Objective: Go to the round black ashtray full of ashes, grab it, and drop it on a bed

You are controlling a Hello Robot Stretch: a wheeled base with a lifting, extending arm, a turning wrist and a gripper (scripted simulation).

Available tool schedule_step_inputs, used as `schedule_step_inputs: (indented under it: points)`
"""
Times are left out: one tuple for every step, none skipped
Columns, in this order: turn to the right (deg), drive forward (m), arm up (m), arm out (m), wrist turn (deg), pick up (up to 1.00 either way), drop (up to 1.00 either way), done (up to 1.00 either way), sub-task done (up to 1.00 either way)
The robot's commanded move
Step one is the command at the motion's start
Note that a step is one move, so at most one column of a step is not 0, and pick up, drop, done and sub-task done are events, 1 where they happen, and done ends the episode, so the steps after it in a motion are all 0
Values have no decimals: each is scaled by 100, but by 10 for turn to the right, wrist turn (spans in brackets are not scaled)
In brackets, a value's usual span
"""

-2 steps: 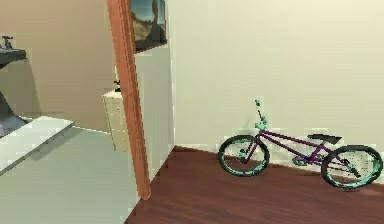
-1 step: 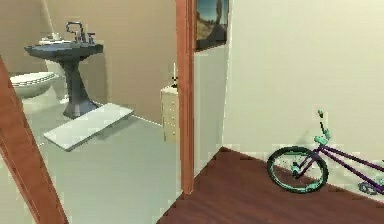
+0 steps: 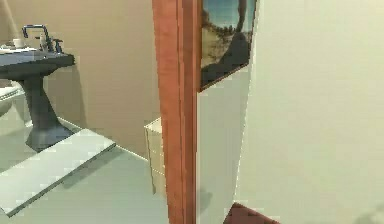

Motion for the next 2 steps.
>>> schedule_step_inputs:
  points:
    - [-450,0,0,0,0,0,0,0,0]
    - [-90,0,0,0,0,0,0,0,0]
